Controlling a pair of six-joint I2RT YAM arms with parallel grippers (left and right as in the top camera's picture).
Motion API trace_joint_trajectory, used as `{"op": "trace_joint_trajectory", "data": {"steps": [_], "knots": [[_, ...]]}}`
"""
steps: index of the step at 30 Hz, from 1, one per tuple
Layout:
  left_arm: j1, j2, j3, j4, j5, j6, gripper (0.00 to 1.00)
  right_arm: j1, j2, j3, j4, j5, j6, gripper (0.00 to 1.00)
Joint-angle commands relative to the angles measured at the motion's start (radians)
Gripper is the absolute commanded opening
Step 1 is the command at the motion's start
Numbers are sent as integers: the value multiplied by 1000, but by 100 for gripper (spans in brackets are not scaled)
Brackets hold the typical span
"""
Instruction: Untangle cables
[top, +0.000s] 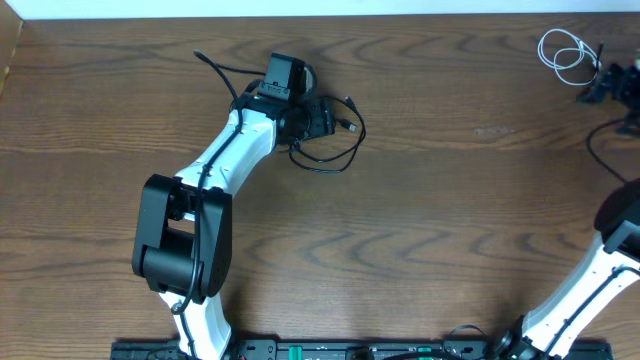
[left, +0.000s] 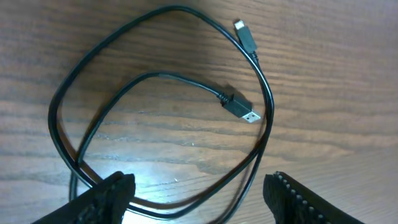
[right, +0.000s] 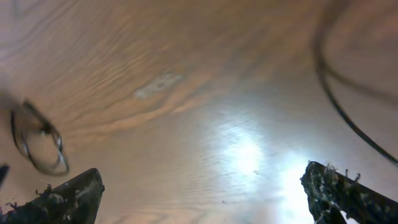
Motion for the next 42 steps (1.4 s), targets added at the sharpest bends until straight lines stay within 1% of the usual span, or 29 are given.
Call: {"op": "trace_joint_trajectory", "data": {"steps": [1,3,7,9,11,13,15,18,19,22,24,28,34,36,42], "knots": [[12,-37,11,-4,11,143,71,102,-26,8,11,-92,-126,99],[41,-158,11,-11,11,150,71,206,-25,8,65,-91,-125,99],[79,-307,11,-50,11,150,71,338,-18,8,151,-90,-92,99],[113,-400,11,-105,10,150,71,431,-2,8,190,-61,-26,98],[147,-454,11,-151,-2,136,72,509,25,8,214,-18,57,94],[172,-480,11,-185,-24,112,72,569,48,8,237,17,111,92],[195,-486,11,-214,-27,111,72,627,76,8,262,34,154,89],[202,-476,11,-254,-27,112,72,716,122,8,292,74,225,80],[202,-475,10,-266,-27,112,72,742,135,8,296,101,253,77],[202,-475,10,-283,-27,113,72,808,178,8,306,183,330,59],[202,-475,10,-285,-27,112,72,851,211,8,311,202,375,50],[202,-475,10,-285,-30,112,72,913,262,8,328,216,430,39],[202,-475,10,-290,-38,112,72,961,321,5,311,246,456,35],[202,-475,10,-295,-38,112,72,969,333,4,304,247,456,32],[202,-475,9,-301,-38,113,72,990,339,-10,293,300,479,25]]}}
